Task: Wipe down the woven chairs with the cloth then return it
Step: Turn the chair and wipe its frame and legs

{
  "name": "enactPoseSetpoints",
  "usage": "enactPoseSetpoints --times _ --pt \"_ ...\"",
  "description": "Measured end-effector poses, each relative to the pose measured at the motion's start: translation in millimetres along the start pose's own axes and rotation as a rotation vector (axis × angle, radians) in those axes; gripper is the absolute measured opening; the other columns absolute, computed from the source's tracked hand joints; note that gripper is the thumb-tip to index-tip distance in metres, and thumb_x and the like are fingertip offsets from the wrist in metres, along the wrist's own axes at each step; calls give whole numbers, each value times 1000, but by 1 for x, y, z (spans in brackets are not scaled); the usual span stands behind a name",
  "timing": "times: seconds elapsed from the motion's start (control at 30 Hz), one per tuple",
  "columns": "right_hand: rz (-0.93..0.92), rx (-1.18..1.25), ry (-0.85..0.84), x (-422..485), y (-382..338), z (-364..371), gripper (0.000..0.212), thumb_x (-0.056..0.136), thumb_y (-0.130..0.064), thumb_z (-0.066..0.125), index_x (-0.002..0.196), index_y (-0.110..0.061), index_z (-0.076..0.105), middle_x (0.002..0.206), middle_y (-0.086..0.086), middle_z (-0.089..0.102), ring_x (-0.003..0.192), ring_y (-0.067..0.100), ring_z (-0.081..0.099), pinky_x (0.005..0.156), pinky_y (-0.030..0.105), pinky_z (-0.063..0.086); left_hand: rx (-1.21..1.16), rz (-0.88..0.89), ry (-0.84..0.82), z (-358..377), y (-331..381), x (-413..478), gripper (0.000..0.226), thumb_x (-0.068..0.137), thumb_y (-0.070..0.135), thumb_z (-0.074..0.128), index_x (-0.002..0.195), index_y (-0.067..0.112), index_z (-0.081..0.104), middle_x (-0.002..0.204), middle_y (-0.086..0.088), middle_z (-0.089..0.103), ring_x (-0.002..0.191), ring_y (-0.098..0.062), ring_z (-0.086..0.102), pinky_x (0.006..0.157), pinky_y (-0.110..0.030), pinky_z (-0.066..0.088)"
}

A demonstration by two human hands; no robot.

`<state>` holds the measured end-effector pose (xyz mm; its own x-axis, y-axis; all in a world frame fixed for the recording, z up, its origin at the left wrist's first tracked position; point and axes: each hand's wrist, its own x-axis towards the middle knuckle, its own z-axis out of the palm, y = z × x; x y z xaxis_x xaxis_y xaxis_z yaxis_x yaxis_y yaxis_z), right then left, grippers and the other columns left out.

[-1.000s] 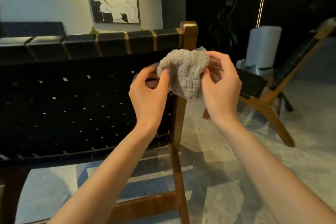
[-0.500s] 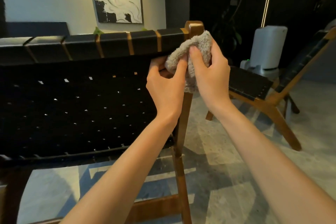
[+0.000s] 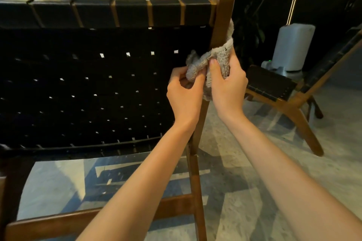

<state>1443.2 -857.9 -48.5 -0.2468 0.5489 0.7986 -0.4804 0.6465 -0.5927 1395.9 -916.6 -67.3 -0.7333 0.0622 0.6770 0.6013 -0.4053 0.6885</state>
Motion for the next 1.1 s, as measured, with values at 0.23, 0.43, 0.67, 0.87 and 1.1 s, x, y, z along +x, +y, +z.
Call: enactPoseSetpoints --times 0.23,0.43,0.67,0.87,1.1 --pt "32 -39 0 -36 37 5 18 97 -13 52 112 -21 56 89 -21 60 85 -16 58 70 1 39 28 -46 -76 -20 -39 -16 20 87 20 68 104 18 57 93 9 63 87 4 62 75 -10 48" --pt "100 -172 -41 -70 81 8 6 98 -23 51 97 -22 57 81 -15 59 79 -5 58 66 13 42 84 -120 -100 -36 -83 -38 17 86 17 68 99 16 58 88 11 62 81 7 60 72 -10 46" --pt "221 -273 -84 -115 131 10 9 97 -24 51 98 -17 57 81 -12 57 76 -4 55 68 10 41 222 -246 -157 -53 -138 -67 17 88 19 66 102 16 57 88 5 61 79 3 58 69 -6 44" --pt "251 -284 -83 -141 163 12 16 97 -24 50 98 -9 57 83 2 59 78 8 56 67 21 44 340 -218 -181 -62 -162 -80 25 87 16 66 110 8 57 100 -5 63 90 -12 60 80 -23 50" --pt "362 -259 -90 -163 197 11 20 98 -28 46 82 -17 54 68 -1 55 63 6 54 61 37 45 402 -90 -186 -66 -180 -98 24 86 9 66 109 9 57 103 -4 61 96 -10 58 84 -17 47"
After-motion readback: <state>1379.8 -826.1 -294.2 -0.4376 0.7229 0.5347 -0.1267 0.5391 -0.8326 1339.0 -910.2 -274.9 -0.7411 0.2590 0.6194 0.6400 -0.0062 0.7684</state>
